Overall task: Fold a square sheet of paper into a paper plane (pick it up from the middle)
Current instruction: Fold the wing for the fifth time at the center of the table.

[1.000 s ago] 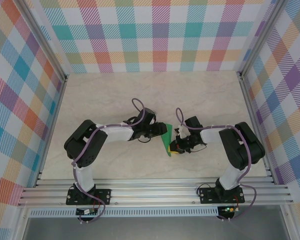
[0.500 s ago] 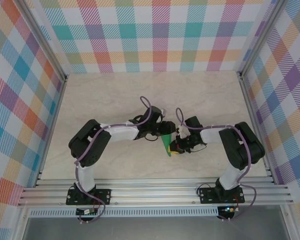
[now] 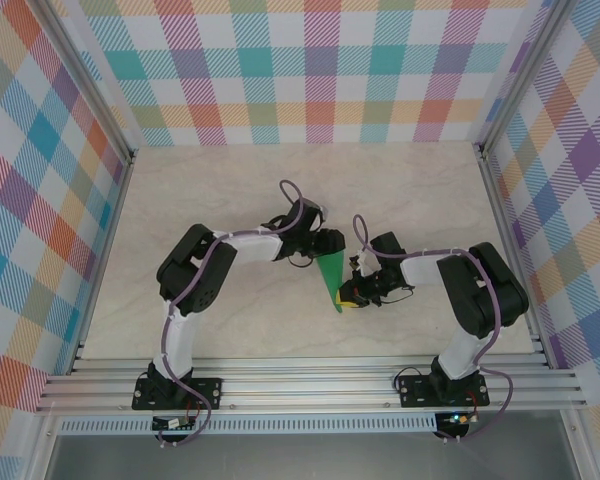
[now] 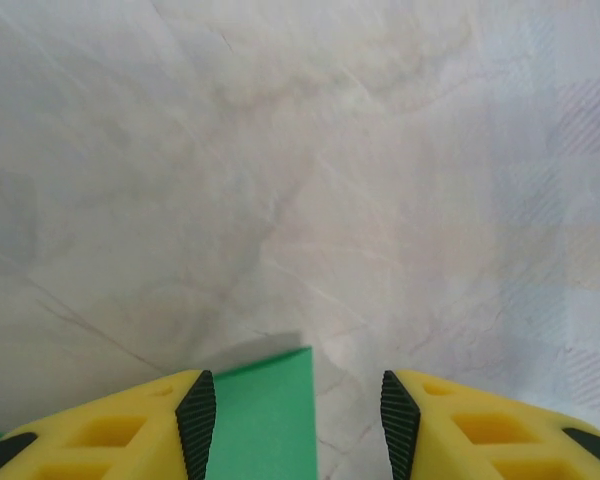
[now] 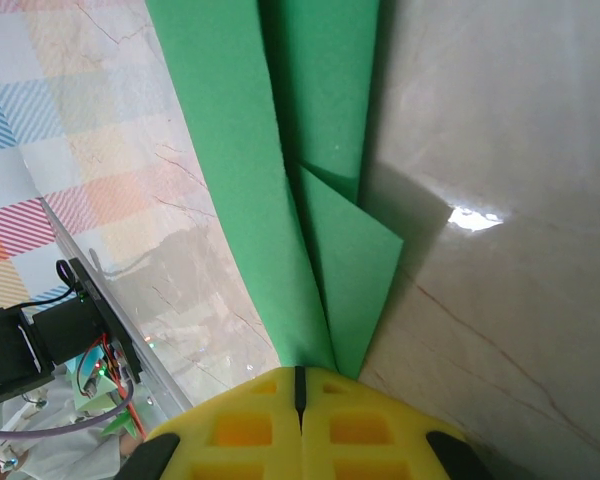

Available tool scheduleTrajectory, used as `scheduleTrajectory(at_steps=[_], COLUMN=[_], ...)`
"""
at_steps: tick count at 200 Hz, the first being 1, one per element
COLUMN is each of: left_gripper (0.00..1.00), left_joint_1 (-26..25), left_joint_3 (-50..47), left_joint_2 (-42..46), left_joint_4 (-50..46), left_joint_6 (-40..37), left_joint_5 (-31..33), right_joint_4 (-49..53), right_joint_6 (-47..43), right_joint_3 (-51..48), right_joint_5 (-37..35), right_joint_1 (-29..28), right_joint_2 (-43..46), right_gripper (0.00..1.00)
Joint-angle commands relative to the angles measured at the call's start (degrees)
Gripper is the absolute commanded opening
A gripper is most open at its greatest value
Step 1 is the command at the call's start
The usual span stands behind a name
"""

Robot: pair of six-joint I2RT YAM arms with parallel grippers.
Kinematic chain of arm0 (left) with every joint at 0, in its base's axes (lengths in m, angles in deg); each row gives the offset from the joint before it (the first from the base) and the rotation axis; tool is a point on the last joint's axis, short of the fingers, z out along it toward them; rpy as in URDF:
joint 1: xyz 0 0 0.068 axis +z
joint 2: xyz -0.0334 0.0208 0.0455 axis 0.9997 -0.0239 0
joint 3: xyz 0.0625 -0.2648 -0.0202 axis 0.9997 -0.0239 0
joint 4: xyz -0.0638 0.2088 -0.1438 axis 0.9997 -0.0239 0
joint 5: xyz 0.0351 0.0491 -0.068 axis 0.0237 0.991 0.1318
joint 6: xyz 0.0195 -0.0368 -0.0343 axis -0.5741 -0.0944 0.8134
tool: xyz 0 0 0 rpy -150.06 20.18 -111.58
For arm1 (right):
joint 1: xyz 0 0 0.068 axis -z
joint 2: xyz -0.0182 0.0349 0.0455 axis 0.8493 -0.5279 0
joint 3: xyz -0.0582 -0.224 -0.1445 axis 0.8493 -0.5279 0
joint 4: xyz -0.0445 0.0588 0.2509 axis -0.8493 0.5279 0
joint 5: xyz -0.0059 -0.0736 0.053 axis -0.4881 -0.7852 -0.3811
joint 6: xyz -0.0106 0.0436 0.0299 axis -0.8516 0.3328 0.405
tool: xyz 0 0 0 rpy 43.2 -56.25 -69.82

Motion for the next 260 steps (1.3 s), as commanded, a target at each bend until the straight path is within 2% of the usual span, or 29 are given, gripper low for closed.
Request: scheduleTrajectory(at_steps=[1, 40, 73, 101, 126, 155, 179, 260], left_gripper=[0.50, 0.51, 0.53, 0.53, 0.50, 0.44, 0.39, 0.35], left_joint_1=[2.67, 6.05, 6.70, 5.61, 2.27, -2.33, -4.16, -5.35], left_joint_3=[1.33, 0.20, -1.86, -6.50, -9.66, -10.67, -10.13, -10.31], left_joint_2=[-1.01, 1.89, 9.28, 16.91, 20.15, 17.50, 12.78, 5.16], left_joint_4=[-3.52, -4.75, -5.88, -5.43, -4.58, -2.11, 0.19, 2.46], left_joint_6=[-2.75, -4.71, -5.64, -4.46, -2.77, -0.07, 2.80, 6.12], left_joint_5=[-0.03, -0.24, -0.27, 0.18, -0.79, -0.25, -0.07, 2.57], right_joint_4=[3.09, 2.86, 2.95, 4.95, 6.79, 6.62, 5.77, 3.77], right_joint_6=[-1.27, -1.67, -3.19, -5.81, -7.40, -6.74, -5.81, -3.44], right_joint_3=[-2.25, -2.05, -0.98, 1.62, 3.94, 4.13, 3.01, 1.64], right_joint_5=[-5.46, -4.96, -2.98, -2.91, -3.92, -5.08, -5.81, -6.77], right_joint_1=[-1.89, -1.89, -2.06, -2.48, -2.51, -2.51, -2.51, -2.56], right_joint_2=[-2.75, -2.92, -3.36, -4.00, -4.25, -3.79, -3.05, -1.80], right_gripper=[0.01, 0.01, 0.02, 0.02, 0.02, 0.02, 0.02, 0.03])
